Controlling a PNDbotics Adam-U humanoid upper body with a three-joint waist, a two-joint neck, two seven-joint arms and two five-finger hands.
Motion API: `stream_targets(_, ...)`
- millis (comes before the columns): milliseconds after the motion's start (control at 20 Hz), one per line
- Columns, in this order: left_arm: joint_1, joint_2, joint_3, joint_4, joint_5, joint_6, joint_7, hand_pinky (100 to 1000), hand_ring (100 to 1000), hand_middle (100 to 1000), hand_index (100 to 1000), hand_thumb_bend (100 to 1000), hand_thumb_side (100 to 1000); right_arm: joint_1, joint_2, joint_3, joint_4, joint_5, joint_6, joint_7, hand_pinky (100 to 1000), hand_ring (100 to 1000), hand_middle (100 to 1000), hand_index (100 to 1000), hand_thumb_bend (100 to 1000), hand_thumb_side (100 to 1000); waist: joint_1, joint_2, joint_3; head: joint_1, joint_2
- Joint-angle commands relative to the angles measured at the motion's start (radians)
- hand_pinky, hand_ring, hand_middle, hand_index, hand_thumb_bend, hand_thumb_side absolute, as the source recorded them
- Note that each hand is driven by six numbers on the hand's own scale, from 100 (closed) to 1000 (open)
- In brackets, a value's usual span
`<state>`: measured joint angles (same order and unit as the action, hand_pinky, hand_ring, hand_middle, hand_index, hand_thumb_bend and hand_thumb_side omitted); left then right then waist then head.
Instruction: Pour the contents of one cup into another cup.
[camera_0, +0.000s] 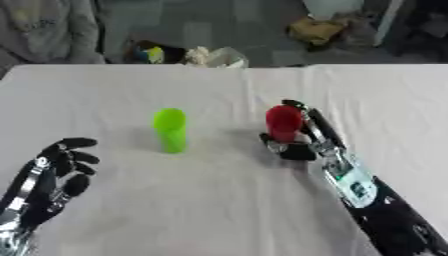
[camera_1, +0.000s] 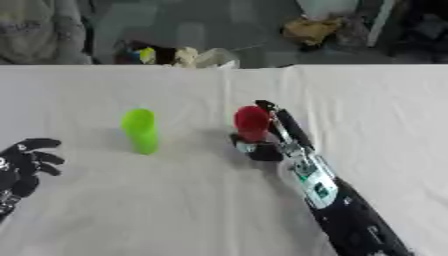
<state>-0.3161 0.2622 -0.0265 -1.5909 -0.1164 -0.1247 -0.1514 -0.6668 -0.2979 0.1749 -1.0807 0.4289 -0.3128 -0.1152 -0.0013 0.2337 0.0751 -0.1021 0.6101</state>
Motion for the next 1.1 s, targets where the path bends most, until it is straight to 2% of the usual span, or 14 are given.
stream_targets(50, -0.03, 0.041, 0.012, 0.026, -0.017, -0.001, 0.013, 566, 630, 724, 768, 900, 713, -0.007, -0.032, -0.002, -0.054, -0.031, 0.01, 0.003, 899, 939, 159, 513, 100, 236, 0.002, -0.02, -0.01, 0.007, -0.003)
stream_targets(250, -0.06, 0.061, 0.014, 0.088, -0.046, 0.0, 0.036, 561, 622, 716, 765, 885, 692, 0.005, -0.04, -0.005, -0.095, -0.053, 0.021, 0.002, 899, 939, 164, 514, 100, 237, -0.001, -0.022, -0.035, 0.01, -0.003)
stream_targets(700, -0.147, 0.078, -0.007, 0.23, -0.161, -0.004, 0.055, 558, 622, 717, 763, 871, 559, 0.036, -0.06, -0.014, -0.201, -0.108, 0.041, -0.001, 901, 936, 180, 518, 100, 238, -0.006, -0.028, -0.087, 0.027, -0.001)
stream_targets(1100, -0.226, 0.086, -0.03, 0.314, -0.262, -0.023, 0.098, 555, 620, 719, 767, 852, 518, 0.049, -0.068, -0.013, -0.302, -0.158, 0.054, 0.0, 901, 933, 197, 522, 100, 245, -0.01, -0.03, -0.123, 0.037, 0.0)
